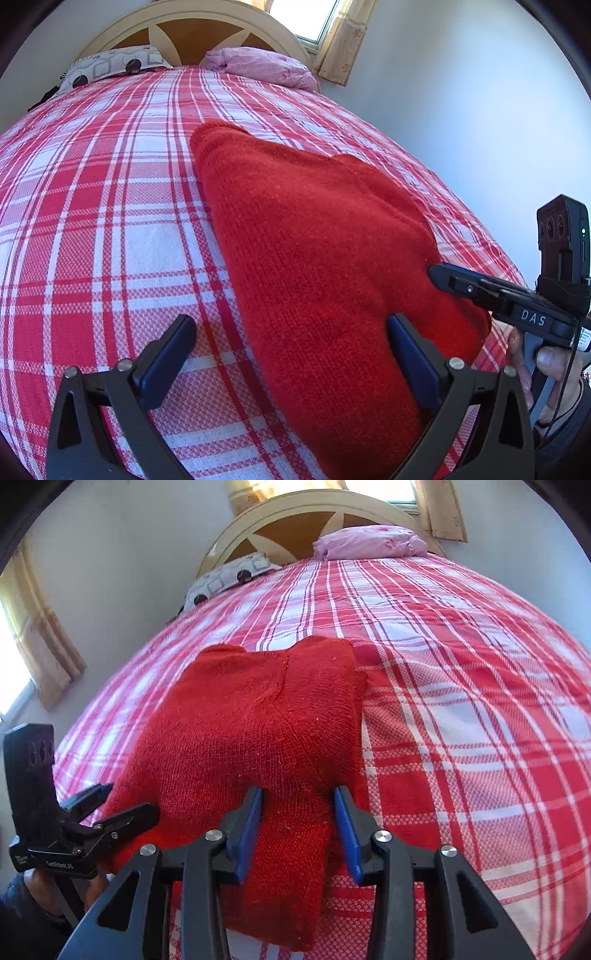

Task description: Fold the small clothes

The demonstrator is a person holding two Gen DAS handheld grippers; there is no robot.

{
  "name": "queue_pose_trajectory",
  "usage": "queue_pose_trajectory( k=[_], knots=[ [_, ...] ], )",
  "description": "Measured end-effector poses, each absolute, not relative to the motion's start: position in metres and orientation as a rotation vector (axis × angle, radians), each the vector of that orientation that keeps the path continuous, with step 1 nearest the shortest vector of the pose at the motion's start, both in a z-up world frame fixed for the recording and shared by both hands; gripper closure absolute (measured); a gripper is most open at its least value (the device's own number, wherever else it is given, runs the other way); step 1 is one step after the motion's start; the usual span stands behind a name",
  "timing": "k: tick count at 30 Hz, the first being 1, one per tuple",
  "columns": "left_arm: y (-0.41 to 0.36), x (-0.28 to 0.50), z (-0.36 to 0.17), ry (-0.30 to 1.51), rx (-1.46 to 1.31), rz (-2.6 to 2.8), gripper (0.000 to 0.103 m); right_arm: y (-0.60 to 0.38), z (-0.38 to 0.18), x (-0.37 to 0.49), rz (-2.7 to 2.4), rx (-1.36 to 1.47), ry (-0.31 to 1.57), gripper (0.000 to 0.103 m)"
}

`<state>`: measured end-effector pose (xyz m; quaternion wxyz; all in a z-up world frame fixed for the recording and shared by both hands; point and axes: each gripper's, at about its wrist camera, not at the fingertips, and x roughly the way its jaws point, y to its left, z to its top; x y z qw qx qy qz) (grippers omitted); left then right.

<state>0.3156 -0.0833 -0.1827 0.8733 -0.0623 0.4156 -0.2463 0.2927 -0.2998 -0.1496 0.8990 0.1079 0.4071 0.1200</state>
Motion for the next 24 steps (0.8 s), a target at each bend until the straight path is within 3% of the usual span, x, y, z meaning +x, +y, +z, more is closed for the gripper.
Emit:
queue_pose_trajectory(
  k=[4, 6, 24],
  knots=[
    [-0.082, 0.314, -0.181, 0.855, -0.127, -0.495, 0.000, -0.302, -0.142, 0.285, 0.261, 0.244, 0.817, 0.053],
    [-0.081, 0.315, -0.181, 0.856, -0.137, -0.491, 0.000, -0.306, -0.143, 0.284, 0.259, 0.262, 0.826, 0.038],
    [-0.052, 0.342, -0.146, 0.810, -0.146, -0.394, 0.000, -0.349, -0.130, 0.288, 0.231, 0.395, 0.812, 0.033]
  ],
)
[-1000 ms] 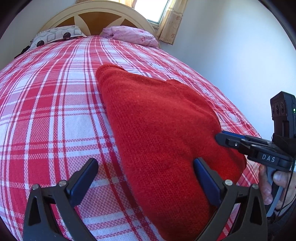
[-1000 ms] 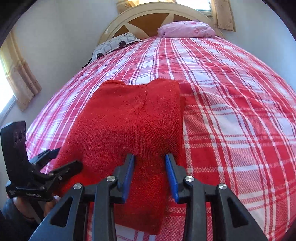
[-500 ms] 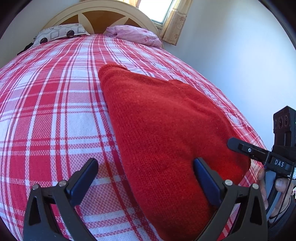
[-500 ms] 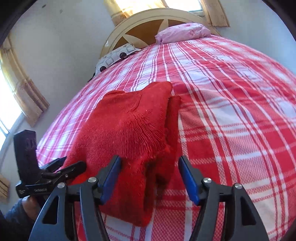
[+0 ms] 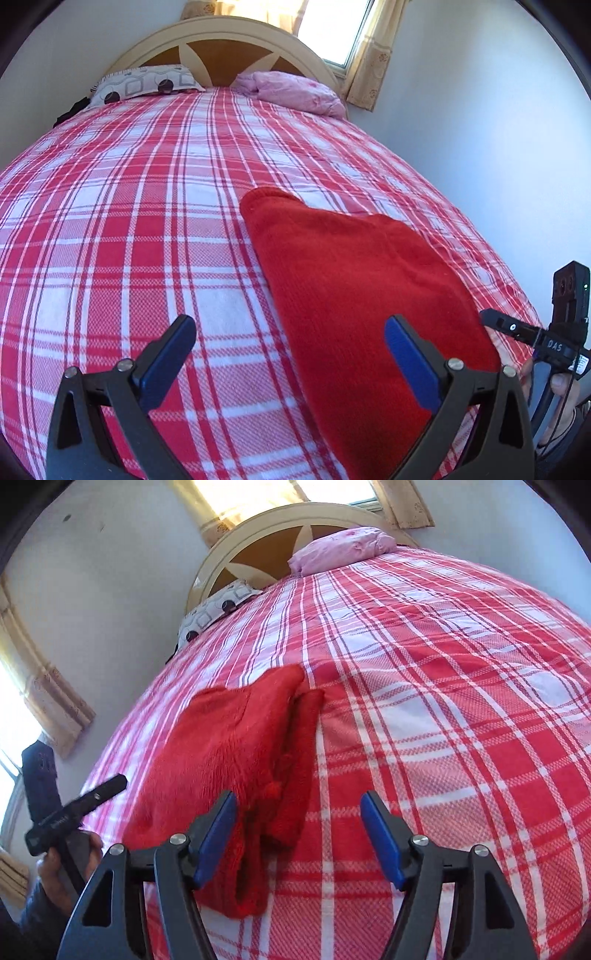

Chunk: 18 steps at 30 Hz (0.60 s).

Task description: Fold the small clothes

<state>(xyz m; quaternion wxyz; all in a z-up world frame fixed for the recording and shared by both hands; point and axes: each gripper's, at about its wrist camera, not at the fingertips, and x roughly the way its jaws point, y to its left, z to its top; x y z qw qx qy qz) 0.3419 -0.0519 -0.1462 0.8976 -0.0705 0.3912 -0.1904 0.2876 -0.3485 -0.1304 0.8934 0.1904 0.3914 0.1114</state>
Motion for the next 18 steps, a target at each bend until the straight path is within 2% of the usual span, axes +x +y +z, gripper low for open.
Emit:
queue_pose_trajectory(
  k=[5, 11, 18],
  knots=[
    [-0.058, 0.364, -0.161, 0.870, -0.135, -0.404, 0.000, -0.343, -0.127, 0.317, 0.273, 0.443, 0.820, 0.033],
    [-0.062, 0.378, -0.177, 0.933, -0.215, -0.461, 0.000, -0.341, -0.145, 0.359, 0.286, 0.506, 0.917, 0.033],
    [-0.069, 0.375, -0.184, 0.911, -0.196, -0.495, 0.000, -0.330, -0.163, 0.370, 0.279, 0.472, 0.950, 0.034]
  ],
)
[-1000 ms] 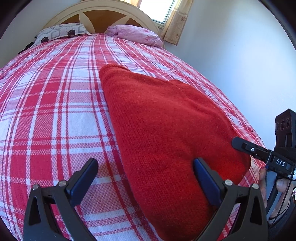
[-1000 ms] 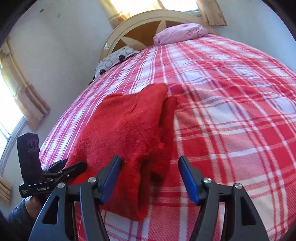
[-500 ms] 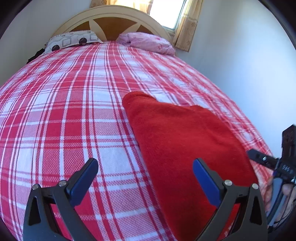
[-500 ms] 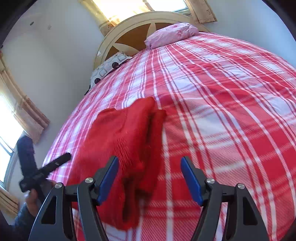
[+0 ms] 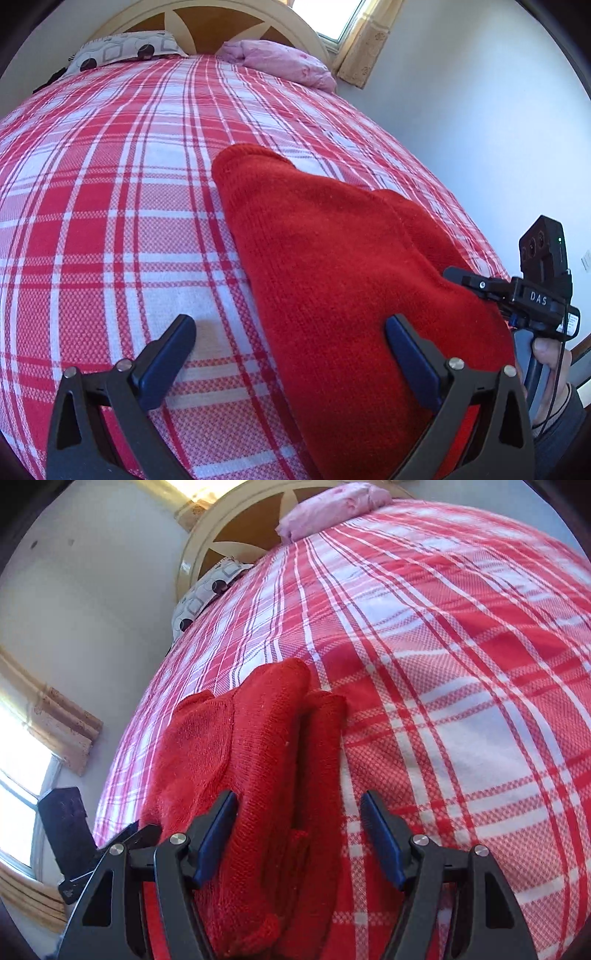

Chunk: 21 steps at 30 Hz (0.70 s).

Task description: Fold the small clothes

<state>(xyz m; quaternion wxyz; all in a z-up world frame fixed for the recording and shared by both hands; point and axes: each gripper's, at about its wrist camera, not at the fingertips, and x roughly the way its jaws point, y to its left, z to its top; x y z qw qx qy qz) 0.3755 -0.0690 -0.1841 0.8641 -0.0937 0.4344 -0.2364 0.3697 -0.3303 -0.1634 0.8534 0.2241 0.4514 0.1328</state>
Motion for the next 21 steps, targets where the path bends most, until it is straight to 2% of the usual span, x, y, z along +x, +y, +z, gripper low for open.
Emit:
queue_pose_trajectory(
  k=[7, 12, 21],
  knots=[
    [-0.079, 0.379, -0.184, 0.904, -0.171, -0.514, 0.000, -0.331, -0.170, 0.372, 0.348, 0.484, 0.940, 0.040],
    [-0.080, 0.383, -0.188, 0.911, -0.167, -0.539, 0.000, -0.342, -0.177, 0.373, 0.379, 0.584, 0.939, 0.052],
    [-0.088, 0.380, -0.187, 0.906, -0.104, -0.497, 0.000, -0.342, -0.181, 0.376, 0.388, 0.610, 0.940, 0.055]
  ],
)
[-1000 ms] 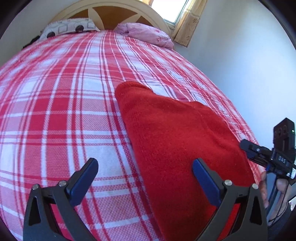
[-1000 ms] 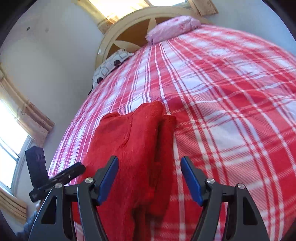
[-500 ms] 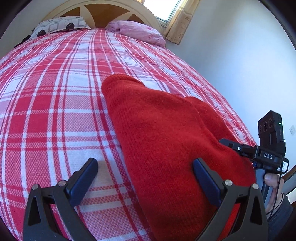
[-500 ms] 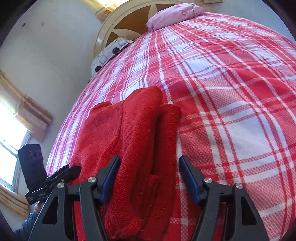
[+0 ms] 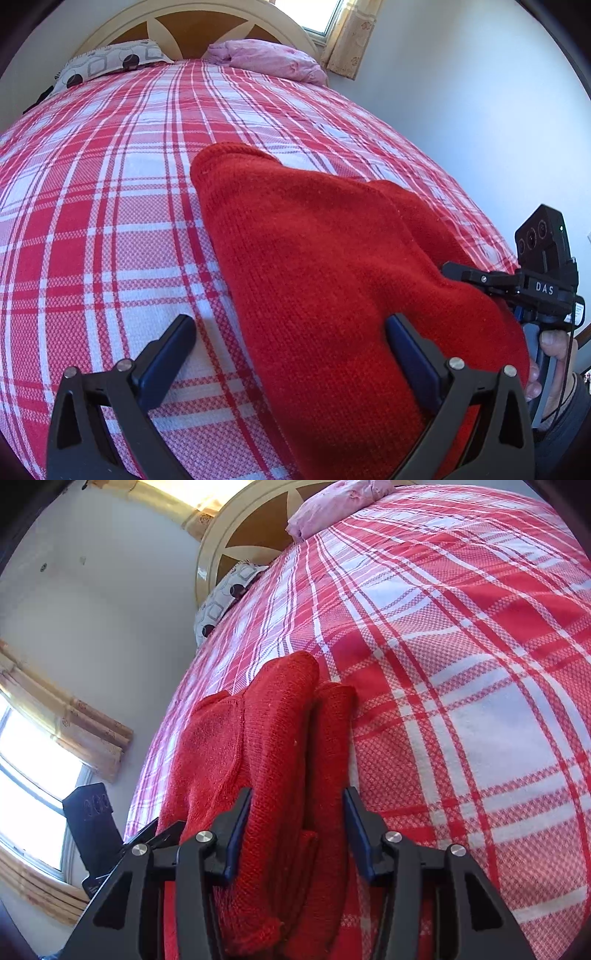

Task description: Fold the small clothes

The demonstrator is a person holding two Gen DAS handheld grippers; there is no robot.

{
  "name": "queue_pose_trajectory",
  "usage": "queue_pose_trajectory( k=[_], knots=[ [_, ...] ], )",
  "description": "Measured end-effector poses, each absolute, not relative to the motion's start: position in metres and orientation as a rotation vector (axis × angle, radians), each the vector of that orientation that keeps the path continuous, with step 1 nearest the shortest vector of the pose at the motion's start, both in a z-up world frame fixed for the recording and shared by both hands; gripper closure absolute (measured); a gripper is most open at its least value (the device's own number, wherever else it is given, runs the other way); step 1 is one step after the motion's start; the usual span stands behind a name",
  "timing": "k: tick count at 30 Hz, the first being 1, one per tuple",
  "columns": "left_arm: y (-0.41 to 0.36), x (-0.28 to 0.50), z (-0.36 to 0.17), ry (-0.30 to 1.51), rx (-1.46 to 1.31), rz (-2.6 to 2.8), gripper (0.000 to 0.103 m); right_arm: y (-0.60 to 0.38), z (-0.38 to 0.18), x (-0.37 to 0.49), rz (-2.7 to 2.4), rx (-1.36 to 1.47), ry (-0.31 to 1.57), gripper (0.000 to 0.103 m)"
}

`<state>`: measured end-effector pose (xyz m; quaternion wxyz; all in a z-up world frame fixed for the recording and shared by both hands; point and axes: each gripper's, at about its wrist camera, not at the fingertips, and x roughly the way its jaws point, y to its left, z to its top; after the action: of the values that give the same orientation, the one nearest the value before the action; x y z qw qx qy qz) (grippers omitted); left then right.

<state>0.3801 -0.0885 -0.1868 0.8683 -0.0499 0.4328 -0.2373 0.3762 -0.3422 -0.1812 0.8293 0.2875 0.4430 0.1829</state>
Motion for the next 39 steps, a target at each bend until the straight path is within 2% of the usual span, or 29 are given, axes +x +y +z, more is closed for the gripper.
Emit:
queue_pose_trajectory(
  k=[2, 6, 17, 19, 23, 24, 25, 28, 31, 39],
  knots=[
    [-0.089, 0.381, -0.187, 0.909, -0.100, -0.493, 0.000, -0.340, -0.180, 0.379, 0.386, 0.608, 0.946, 0.055],
    [-0.090, 0.380, -0.186, 0.904, -0.091, -0.491, 0.000, -0.337, -0.181, 0.375, 0.396, 0.589, 0.920, 0.064],
    [-0.097, 0.382, -0.184, 0.898, -0.090, -0.524, 0.009, -0.341, -0.187, 0.378, 0.419, 0.622, 0.927, 0.065],
    [-0.101, 0.381, -0.182, 0.890, -0.083, -0.546, 0.020, -0.342, -0.187, 0.378, 0.421, 0.624, 0.927, 0.065],
    [-0.106, 0.380, -0.180, 0.879, -0.080, -0.557, 0.029, -0.337, -0.184, 0.376, 0.416, 0.579, 0.920, 0.067],
    [-0.106, 0.380, -0.179, 0.875, -0.078, -0.557, 0.035, -0.336, -0.183, 0.376, 0.414, 0.578, 0.920, 0.070],
    [-0.107, 0.377, -0.178, 0.866, -0.074, -0.555, 0.045, -0.334, -0.180, 0.376, 0.410, 0.567, 0.917, 0.071],
    [-0.111, 0.366, -0.168, 0.819, -0.006, -0.524, 0.061, -0.326, -0.169, 0.371, 0.390, 0.518, 0.894, 0.073],
    [-0.102, 0.360, -0.159, 0.812, -0.038, -0.512, 0.067, -0.323, -0.158, 0.363, 0.391, 0.535, 0.858, 0.074],
    [-0.059, 0.323, -0.130, 0.773, -0.102, -0.505, 0.069, -0.286, -0.136, 0.339, 0.481, 0.548, 0.832, 0.075]
  ],
)
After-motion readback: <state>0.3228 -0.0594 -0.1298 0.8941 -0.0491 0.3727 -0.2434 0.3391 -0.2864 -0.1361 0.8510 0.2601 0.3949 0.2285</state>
